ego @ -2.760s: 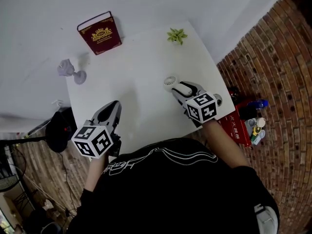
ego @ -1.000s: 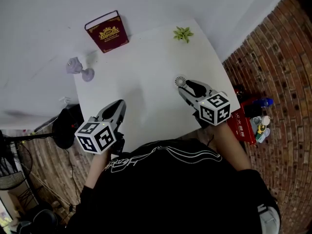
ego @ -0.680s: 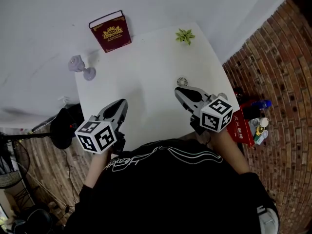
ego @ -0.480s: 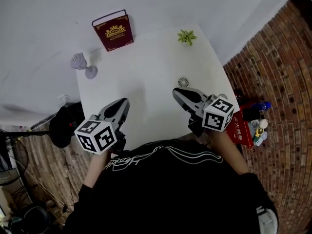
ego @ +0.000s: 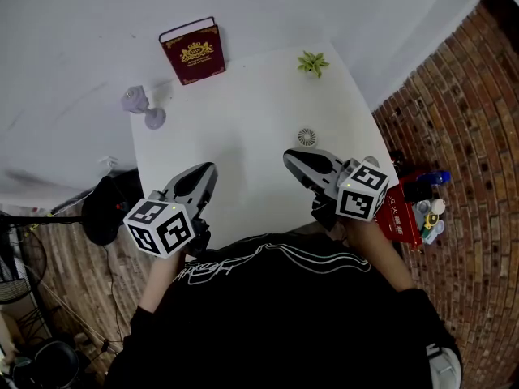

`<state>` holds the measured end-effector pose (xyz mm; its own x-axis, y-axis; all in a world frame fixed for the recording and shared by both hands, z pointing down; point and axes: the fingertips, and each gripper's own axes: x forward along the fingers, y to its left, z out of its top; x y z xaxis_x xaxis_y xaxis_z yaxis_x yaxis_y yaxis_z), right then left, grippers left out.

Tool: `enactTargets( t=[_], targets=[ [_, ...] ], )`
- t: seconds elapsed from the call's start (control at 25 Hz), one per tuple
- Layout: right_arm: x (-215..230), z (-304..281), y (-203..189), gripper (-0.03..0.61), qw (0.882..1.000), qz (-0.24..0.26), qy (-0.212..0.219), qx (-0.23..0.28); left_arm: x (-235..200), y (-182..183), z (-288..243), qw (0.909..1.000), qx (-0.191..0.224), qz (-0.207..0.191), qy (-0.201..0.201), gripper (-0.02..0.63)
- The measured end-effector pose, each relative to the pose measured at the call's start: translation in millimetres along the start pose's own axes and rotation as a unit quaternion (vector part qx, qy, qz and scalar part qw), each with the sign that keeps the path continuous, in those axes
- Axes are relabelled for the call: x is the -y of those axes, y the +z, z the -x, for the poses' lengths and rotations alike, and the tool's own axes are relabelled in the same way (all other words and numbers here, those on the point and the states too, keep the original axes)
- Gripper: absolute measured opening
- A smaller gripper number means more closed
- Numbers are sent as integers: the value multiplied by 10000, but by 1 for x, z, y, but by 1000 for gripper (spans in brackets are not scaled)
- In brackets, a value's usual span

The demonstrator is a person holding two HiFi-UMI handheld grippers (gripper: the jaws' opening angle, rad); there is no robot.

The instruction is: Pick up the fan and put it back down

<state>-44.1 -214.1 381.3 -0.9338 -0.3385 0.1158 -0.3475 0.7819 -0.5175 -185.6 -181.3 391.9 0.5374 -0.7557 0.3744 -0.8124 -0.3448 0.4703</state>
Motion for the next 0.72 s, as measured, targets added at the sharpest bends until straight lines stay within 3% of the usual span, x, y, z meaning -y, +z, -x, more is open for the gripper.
enactTargets(
  t=[0.72],
  targets=[
    [8,-12,-14,2,9996,50,-30,-267,-9,-8,-5,9999,-102,24,100,34]
  ],
)
